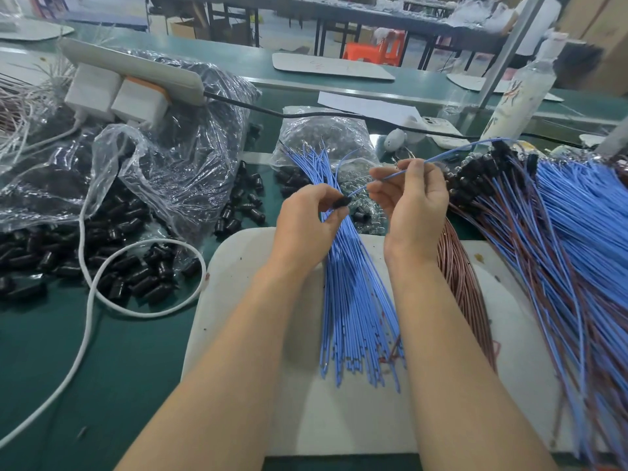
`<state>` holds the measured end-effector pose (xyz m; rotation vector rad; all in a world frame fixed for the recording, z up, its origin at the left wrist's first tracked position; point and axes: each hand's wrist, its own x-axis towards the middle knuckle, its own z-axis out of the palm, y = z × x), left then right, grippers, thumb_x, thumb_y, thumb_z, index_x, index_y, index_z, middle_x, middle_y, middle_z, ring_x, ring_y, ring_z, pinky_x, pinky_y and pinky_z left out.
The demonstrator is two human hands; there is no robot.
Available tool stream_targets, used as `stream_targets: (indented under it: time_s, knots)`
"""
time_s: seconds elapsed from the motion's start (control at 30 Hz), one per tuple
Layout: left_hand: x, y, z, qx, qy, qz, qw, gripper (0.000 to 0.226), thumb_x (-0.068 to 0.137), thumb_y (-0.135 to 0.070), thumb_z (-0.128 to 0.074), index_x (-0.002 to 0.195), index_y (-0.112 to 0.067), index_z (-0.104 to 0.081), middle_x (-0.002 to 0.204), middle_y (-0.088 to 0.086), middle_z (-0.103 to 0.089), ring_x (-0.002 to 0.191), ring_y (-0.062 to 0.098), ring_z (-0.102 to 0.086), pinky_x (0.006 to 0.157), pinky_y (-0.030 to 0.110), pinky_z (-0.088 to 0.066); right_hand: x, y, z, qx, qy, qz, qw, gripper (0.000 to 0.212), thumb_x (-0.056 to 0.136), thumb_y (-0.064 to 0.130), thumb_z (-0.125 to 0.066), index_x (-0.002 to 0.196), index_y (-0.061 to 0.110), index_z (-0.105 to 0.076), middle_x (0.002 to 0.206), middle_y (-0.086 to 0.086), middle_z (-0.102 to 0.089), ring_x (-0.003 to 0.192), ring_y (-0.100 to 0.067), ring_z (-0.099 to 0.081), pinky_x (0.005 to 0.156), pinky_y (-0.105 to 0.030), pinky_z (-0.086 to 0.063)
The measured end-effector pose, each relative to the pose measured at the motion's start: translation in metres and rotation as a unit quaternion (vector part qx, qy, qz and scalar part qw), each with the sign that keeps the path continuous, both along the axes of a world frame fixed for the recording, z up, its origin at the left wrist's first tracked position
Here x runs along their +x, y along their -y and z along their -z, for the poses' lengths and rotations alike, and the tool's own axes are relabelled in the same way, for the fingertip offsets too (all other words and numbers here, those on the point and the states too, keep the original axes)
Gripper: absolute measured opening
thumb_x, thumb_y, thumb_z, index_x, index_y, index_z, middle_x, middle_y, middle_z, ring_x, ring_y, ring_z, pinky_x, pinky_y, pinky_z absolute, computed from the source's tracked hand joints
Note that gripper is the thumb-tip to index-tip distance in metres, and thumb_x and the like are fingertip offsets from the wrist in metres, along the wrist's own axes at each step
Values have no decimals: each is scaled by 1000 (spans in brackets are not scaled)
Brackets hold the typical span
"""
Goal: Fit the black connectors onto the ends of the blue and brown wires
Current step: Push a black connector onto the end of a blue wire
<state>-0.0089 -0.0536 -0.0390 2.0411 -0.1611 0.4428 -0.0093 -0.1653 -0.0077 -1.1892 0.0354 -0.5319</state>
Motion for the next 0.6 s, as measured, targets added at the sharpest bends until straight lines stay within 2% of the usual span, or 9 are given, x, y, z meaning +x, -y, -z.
stream_targets:
  time_s: [0.1,0.2,0.33,0.4,0.47,0.5,0.53,0.6]
  knots:
    - [-2,1,-4,-15,26,7,1000,8,85,-15,-69,93,-14,-69,82,-9,-62,79,6,-55,77,15,-42,0,-2,1,-51,-16,-16,998,21,101,16,-42,84,13,-55,78,-4,-67,56,-9,-59,57,-21,-49]
    - [-4,1,-5,-27,39,21,999,9,86,-17,-68,93,-13,-69,82,-6,-64,80,11,-58,78,20,-46,1,-4,3,-122,-29,-13,992,22,97,15,-51,78,17,-61,77,4,-64,60,-4,-53,62,-21,-45]
    - [-7,3,-10,-72,64,43,994,5,86,-16,-69,91,-18,-67,76,-13,-64,75,5,-61,76,19,-49,0,-9,3,-170,-59,-54,982,19,95,14,-55,77,17,-64,77,1,-64,74,-13,-57,74,-30,-48]
    - [-7,5,-12,-106,62,44,991,6,87,-16,-68,90,-20,-66,77,-14,-67,74,2,-63,77,21,-52,-2,-13,2,-165,-67,-99,979,15,96,16,-52,88,19,-64,86,-5,-65,84,-19,-63,80,-35,-52]
    - [-7,5,-15,-187,26,47,981,2,88,-16,-66,91,-16,-66,80,-3,-70,76,13,-67,76,35,-56,-3,-17,0,-168,-85,-157,969,17,100,25,-47,110,30,-59,106,-6,-66,99,-22,-65,87,-37,-55]
    - [-6,4,-16,-241,-1,44,969,4,89,-17,-65,91,-14,-67,81,1,-70,74,16,-67,71,38,-57,-4,-18,0,-195,-103,-173,960,23,100,30,-44,122,32,-53,114,-7,-64,103,-23,-65,88,-39,-55]
    - [-5,2,-16,-291,-28,37,956,5,90,-18,-64,91,-14,-66,80,3,-69,72,18,-65,64,38,-55,-5,-19,1,-238,-123,-179,947,33,100,34,-44,132,28,-46,116,-9,-64,101,-23,-66,87,-41,-55]
    - [-1,-5,-15,-383,-102,27,918,11,91,-19,-63,90,-8,-64,74,7,-62,63,20,-57,53,29,-46,-9,-22,-1,-300,-154,-183,923,44,99,30,-48,140,17,-37,104,-15,-68,84,-24,-70,80,-41,-58]
